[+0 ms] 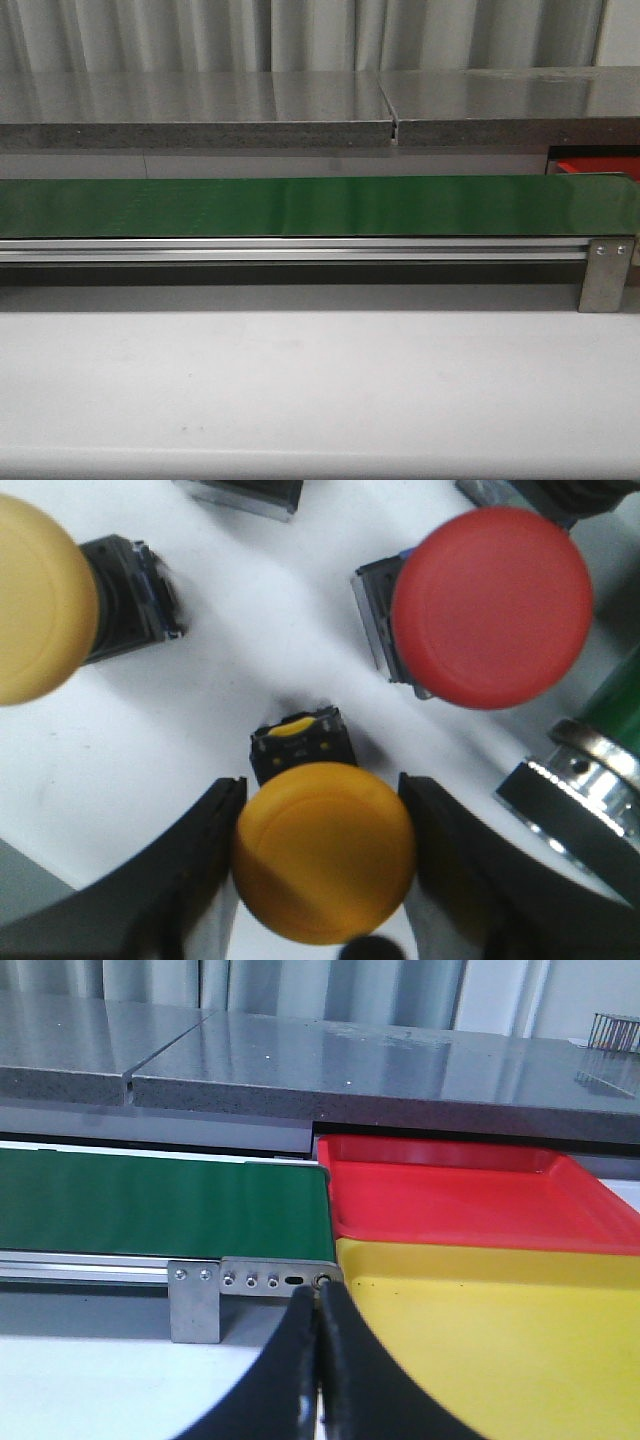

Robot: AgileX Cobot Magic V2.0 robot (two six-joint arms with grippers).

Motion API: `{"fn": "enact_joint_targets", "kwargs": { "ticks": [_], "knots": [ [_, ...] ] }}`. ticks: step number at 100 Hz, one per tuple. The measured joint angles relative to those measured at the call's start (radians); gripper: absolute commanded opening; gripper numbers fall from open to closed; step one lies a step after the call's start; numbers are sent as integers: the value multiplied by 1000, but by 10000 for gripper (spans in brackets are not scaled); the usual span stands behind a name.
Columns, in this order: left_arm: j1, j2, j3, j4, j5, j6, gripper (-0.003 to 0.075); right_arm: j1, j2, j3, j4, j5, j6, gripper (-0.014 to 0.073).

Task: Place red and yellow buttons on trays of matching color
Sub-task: 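Carry the yellow button onto the green conveyor and open the left gripper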

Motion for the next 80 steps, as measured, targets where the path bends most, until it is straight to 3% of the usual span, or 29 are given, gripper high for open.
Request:
{"fn": "enact_joint_targets", "kwargs": {
  "ticks": [8, 33, 57, 80],
  "knots": [
    [0, 0, 0, 0, -2, 0, 186, 0, 0, 0, 0, 0, 0, -66],
    [0, -58, 0, 0, 15, 0, 187, 0, 0, 0, 0, 0, 0, -66],
    [-6, -167, -105, 0, 177, 25, 188, 0, 0, 0, 0, 0, 0, -66],
    [-112, -174, -244, 2, 232, 26, 188, 0, 0, 0, 0, 0, 0, -66]
  ]
}}
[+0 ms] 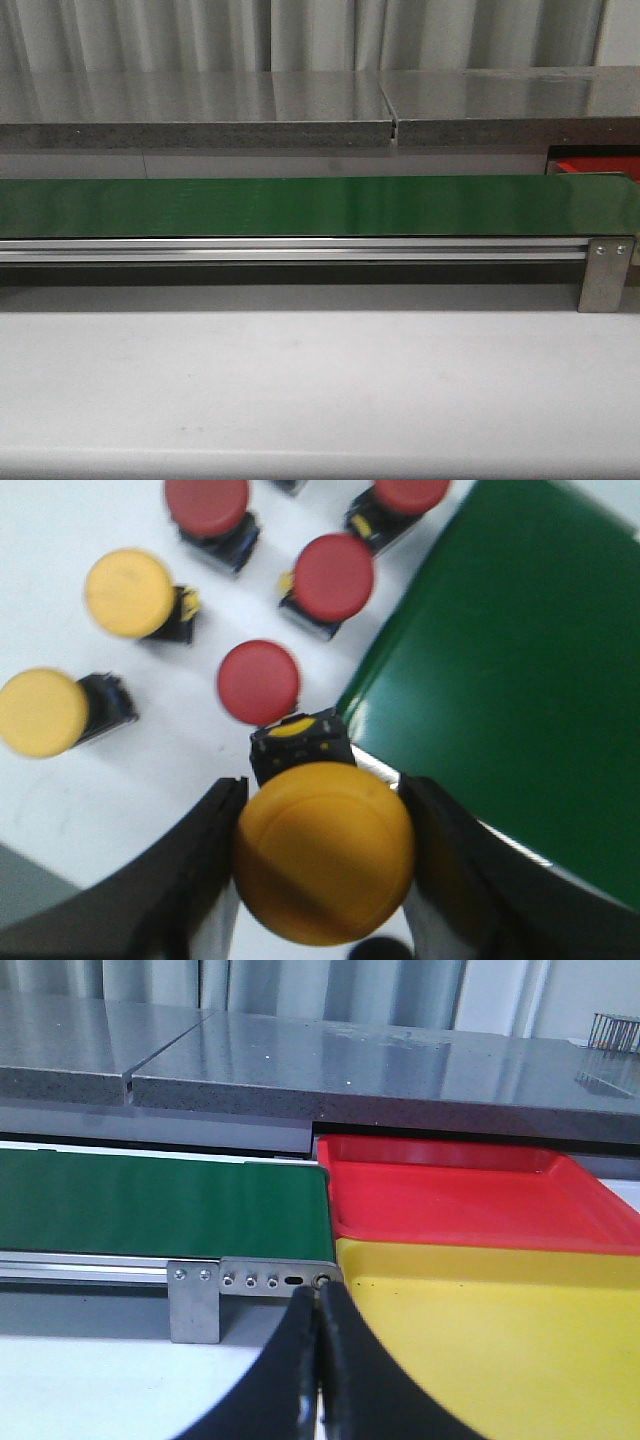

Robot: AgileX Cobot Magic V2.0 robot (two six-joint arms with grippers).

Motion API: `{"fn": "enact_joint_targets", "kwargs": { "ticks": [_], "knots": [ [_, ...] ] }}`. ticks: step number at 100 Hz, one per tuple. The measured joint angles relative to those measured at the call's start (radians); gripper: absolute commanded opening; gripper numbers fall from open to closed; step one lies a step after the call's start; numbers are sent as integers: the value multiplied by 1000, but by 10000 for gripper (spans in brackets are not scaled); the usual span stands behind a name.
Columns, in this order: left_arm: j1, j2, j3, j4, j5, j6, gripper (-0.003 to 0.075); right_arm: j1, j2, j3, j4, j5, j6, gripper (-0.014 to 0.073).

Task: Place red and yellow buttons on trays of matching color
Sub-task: 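Carry the yellow button onto the green conveyor and open the left gripper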

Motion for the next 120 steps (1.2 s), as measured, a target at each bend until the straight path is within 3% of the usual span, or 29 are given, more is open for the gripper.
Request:
{"fn": "enact_joint_targets", "kwargs": {
  "ticks": [27, 53, 61, 69, 80, 120],
  "knots": [
    [-107, 87, -83, -4, -2, 2, 188, 0, 0, 0, 0, 0, 0, -66],
    [-138, 178, -102, -4, -10, 2, 195, 0, 0, 0, 0, 0, 0, -66],
    [-138, 189, -102, -4, -12, 13, 251, 0, 0, 0, 0, 0, 0, -66],
    [-138, 192, -102, -4, -12, 35, 391, 0, 0, 0, 0, 0, 0, -66],
    [-138, 192, -103, -4, -15, 46, 518, 0, 0, 0, 0, 0, 0, -66],
    [-145, 171, -141, -78, -16, 88, 532, 0, 0, 0, 0, 0, 0, -66]
  ]
}}
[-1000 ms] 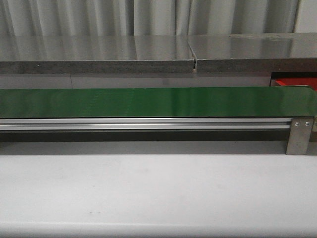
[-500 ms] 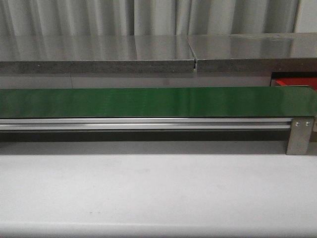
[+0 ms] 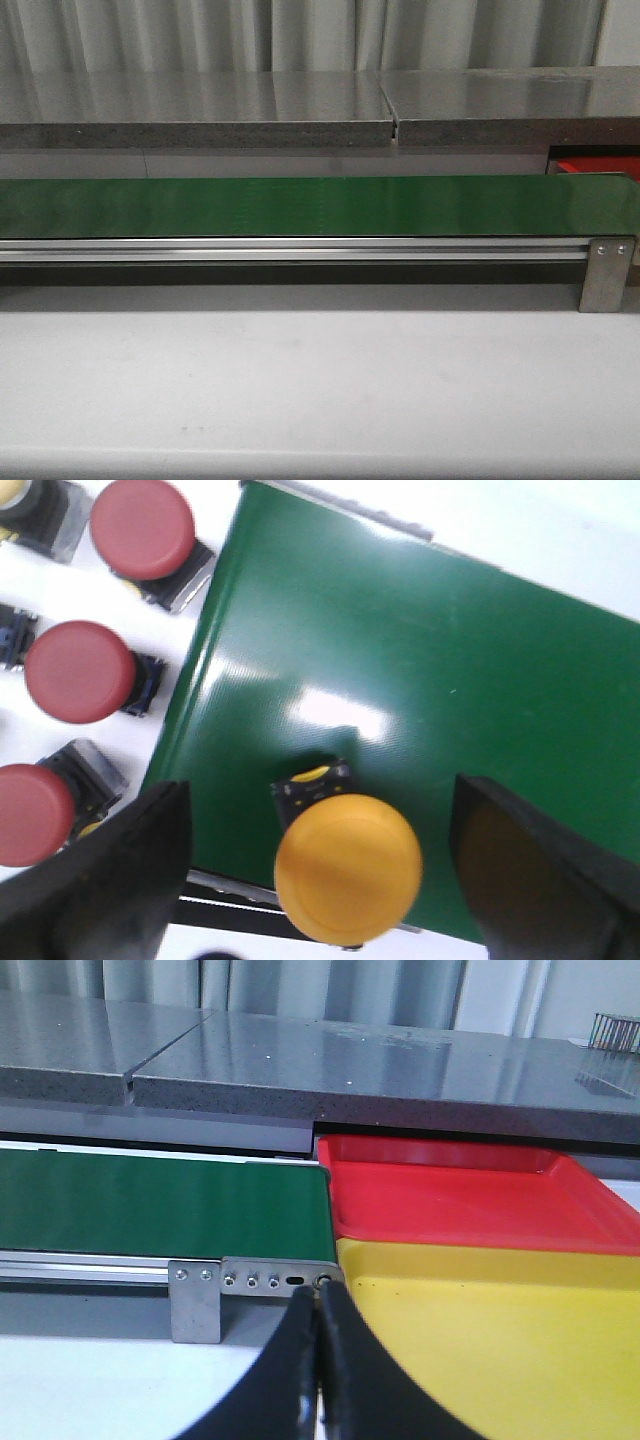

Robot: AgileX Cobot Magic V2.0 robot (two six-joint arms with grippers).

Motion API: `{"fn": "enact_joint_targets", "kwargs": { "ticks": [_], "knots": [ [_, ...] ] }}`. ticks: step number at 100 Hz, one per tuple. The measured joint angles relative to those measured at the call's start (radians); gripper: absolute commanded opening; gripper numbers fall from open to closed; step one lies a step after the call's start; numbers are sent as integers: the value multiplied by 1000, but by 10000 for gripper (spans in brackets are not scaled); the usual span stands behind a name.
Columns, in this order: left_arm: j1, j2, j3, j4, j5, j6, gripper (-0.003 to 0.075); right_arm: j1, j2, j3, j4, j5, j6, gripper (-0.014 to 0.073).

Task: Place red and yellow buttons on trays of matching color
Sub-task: 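Carry the yellow button onto the green conveyor and open the left gripper, then move the left gripper back and grasp a red button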

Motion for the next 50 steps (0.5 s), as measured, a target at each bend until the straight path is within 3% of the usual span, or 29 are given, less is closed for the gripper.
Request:
{"fn": "enact_joint_targets", "kwargs": {
  "ticks": [23, 50],
  "knots": [
    [-4, -93, -8, -29, -11, 15, 532, 0, 0, 0, 0, 0, 0, -66],
    [0, -145, -10, 60, 50, 17, 531, 0, 0, 0, 0, 0, 0, -66]
  ]
}}
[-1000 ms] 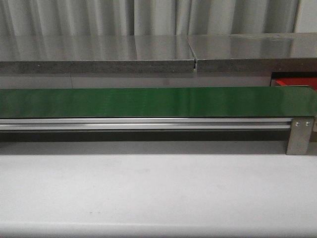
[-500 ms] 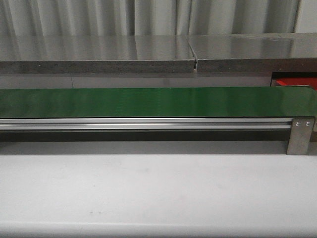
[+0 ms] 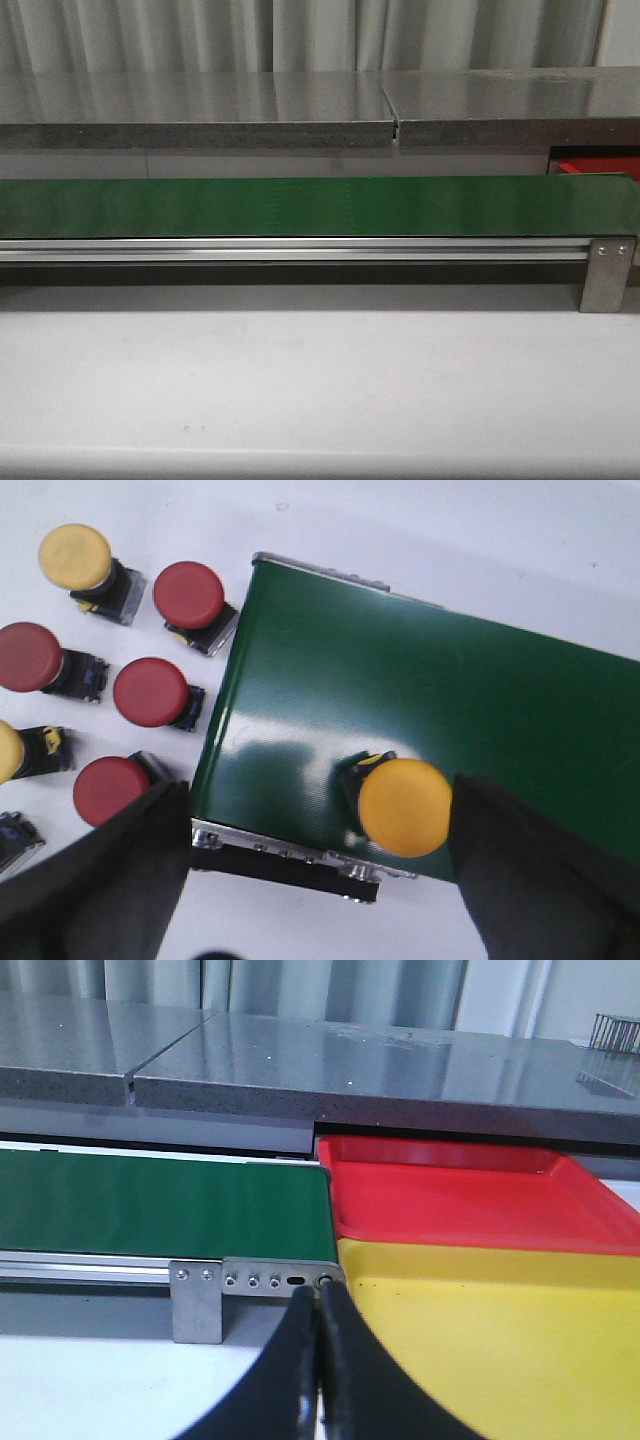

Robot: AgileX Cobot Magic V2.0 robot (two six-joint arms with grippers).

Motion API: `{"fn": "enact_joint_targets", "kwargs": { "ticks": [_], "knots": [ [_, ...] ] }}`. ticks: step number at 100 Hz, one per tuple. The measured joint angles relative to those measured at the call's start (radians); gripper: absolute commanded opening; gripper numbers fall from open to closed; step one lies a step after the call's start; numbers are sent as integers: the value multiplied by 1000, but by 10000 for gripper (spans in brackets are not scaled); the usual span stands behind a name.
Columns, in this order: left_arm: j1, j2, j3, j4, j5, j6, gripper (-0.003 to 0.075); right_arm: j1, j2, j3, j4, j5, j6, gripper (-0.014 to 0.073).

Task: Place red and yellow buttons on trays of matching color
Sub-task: 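Move the left gripper back and grasp a red button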

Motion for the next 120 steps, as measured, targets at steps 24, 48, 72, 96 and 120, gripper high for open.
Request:
{"fn": "enact_joint_targets", "kwargs": {
  "ticks": [24, 48, 72, 96, 120],
  "knots": [
    [74, 0, 22, 5, 10, 0, 531, 0, 0, 0, 0, 0, 0, -66],
    [197, 2, 99, -8, 10, -2, 532, 0, 0, 0, 0, 0, 0, -66],
    [239, 90, 125, -10, 12, -9, 532, 0, 0, 0, 0, 0, 0, -66],
    [242, 154, 126, -23, -24, -41, 531, 0, -2, 0, 0, 0, 0, -66],
    [243, 198, 126, -29, -70, -145, 531, 0, -2, 0, 0, 0, 0, -66]
  ]
}}
